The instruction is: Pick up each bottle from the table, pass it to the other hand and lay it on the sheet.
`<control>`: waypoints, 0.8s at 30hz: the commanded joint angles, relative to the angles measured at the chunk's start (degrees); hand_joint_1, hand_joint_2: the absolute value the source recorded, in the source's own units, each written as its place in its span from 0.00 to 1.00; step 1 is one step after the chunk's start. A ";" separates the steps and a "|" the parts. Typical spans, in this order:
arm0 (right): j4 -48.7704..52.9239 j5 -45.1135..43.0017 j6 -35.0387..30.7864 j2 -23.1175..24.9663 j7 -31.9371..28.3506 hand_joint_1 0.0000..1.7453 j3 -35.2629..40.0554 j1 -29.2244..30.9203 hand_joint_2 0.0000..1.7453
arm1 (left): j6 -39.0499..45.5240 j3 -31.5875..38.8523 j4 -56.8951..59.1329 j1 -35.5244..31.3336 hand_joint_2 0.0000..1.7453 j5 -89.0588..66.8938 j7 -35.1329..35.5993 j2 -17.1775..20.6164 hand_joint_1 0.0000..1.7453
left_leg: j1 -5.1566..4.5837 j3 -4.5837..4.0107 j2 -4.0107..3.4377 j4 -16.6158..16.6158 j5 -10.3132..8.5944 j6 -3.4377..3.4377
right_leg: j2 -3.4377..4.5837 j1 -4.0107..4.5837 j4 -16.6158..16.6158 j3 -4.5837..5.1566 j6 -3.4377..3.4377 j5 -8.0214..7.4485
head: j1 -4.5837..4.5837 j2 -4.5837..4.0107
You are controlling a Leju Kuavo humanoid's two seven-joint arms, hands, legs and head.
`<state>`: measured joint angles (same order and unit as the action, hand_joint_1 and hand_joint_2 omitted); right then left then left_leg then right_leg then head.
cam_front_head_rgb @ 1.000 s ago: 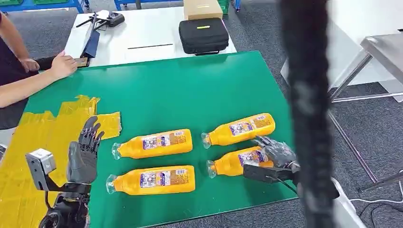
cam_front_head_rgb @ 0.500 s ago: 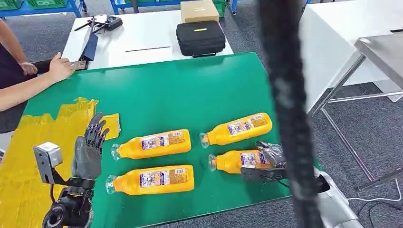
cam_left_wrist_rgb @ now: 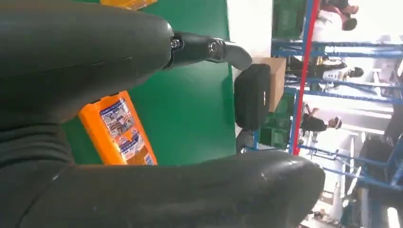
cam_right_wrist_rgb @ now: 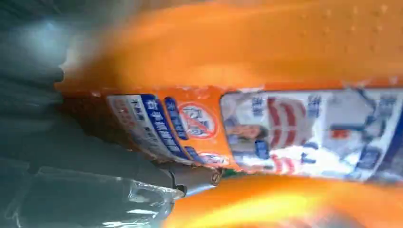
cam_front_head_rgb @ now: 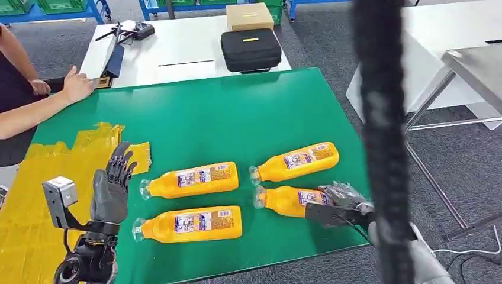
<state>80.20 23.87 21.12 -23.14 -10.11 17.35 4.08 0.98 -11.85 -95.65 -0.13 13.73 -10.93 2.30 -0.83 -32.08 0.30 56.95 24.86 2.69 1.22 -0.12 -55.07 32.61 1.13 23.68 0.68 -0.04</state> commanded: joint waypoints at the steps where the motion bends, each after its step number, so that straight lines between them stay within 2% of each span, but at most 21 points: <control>1: 16.13 -28.05 5.58 8.52 -5.86 1.00 -12.94 -5.15 1.00 | 0.59 1.87 -0.32 1.40 1.00 2.22 -0.95 0.35 0.00 | 0.02 -0.26 0.05 0.05 0.10 -0.38 | -0.21 0.01 -0.17 0.30 -0.11 0.18 | 0.09 0.00; 2: 17.54 -30.06 5.08 8.99 -5.97 1.00 -12.94 -4.31 1.00 | 0.84 1.76 -0.44 1.45 1.00 2.73 -1.14 0.35 0.00 | 0.01 -0.56 -0.12 0.08 0.05 -0.28 | 0.02 -0.04 -0.21 0.62 -0.06 0.04 | 0.13 0.00; 4: 20.59 -33.92 3.02 10.83 -5.34 1.00 -12.03 -1.03 1.00 | 0.77 1.27 -0.85 0.93 1.00 4.23 -1.55 -0.03 0.00 | -0.04 -0.80 0.06 0.11 -0.05 -0.37 | -0.18 -0.12 -0.31 0.88 -0.01 0.09 | 0.02 0.00; 5: 21.21 -34.50 1.48 11.34 -4.07 1.00 -11.10 0.19 1.00 | 0.57 0.93 -0.97 0.47 1.00 4.94 -1.34 -0.22 0.00 | 0.06 -0.87 -0.03 0.10 -0.14 -0.22 | -0.08 -0.03 -0.21 0.91 0.01 -0.01 | -0.09 0.00; 9: 17.36 -33.31 -7.64 14.64 -0.60 1.00 -5.88 7.30 1.00 | 0.45 -1.83 -1.14 -2.53 1.00 7.92 -0.18 -0.68 0.00 | 0.03 -1.05 -0.22 0.16 -0.15 -0.31 | 0.06 -0.04 -0.32 1.14 0.00 -0.07 | 0.04 0.00; 10: 13.16 -33.10 -11.35 16.74 2.56 1.00 -4.67 10.35 1.00 | 0.11 -3.01 -1.22 -3.87 1.00 9.19 -0.28 -0.77 0.00 | 0.03 -1.06 -0.20 0.15 -0.17 -0.32 | 0.04 -0.05 -0.32 1.15 0.00 -0.08 | 0.02 0.00; 12: 6.28 -31.48 -15.85 18.93 5.24 1.00 -2.14 14.68 1.00 | -0.16 -5.16 -0.89 -6.30 1.00 10.31 0.14 -1.22 0.00 | 0.02 -1.07 -0.08 0.06 -0.30 -0.21 | -0.02 -0.05 -0.21 1.14 0.01 -0.14 | 0.02 0.00; 13: 0.73 -27.93 -19.20 20.29 6.53 1.00 -0.08 17.60 1.00 | 0.17 -6.61 -0.55 -7.95 1.00 9.88 0.43 -1.71 0.00 | 0.03 -1.08 -0.08 0.05 -0.34 -0.21 | -0.02 -0.04 -0.19 1.13 0.00 -0.16 | 0.02 0.00; 15: -3.69 -26.45 -20.18 21.66 6.19 1.00 1.67 19.65 1.00 | 1.15 -7.68 -0.39 -9.07 1.00 9.34 0.97 -2.14 0.00 | 0.07 -1.08 -0.14 0.02 -0.44 -0.29 | 0.04 -0.01 -0.12 1.12 0.00 -0.30 | 0.00 0.00; 16: -6.15 -25.28 -20.26 22.73 7.77 1.00 2.79 20.95 1.00 | -0.34 -9.73 1.86 -11.59 1.00 11.10 1.47 0.48 0.00 | 0.04 -1.16 -0.10 0.02 -0.48 -0.28 | 0.01 -0.03 -0.16 1.21 -0.06 -0.33 | 0.04 0.00; 17: -7.79 -23.25 -20.91 23.54 8.44 1.00 4.09 21.79 1.00 | -0.72 -10.06 3.48 -12.86 1.00 12.20 0.96 1.01 0.00 | 0.07 -1.18 -0.15 0.03 -0.51 -0.35 | 0.03 -0.01 -0.16 1.24 -0.04 -0.41 | 0.04 0.00; 24: -8.33 -22.11 -20.96 23.93 9.00 1.00 5.19 22.01 1.00 | -1.27 -10.02 4.44 -13.43 1.00 12.94 0.59 1.27 0.00 | 0.03 -1.19 0.02 -0.03 -0.62 -0.36 | -0.14 -0.04 -0.17 1.23 -0.02 -0.36 | 0.00 0.00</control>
<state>84.16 0.28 0.68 -3.55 -2.21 16.47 19.33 0.46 -18.25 -97.14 -8.24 25.37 -10.19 1.16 -0.85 -33.43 0.49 56.96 24.20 2.56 1.02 -0.21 -55.27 33.96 1.16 23.32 0.68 -0.04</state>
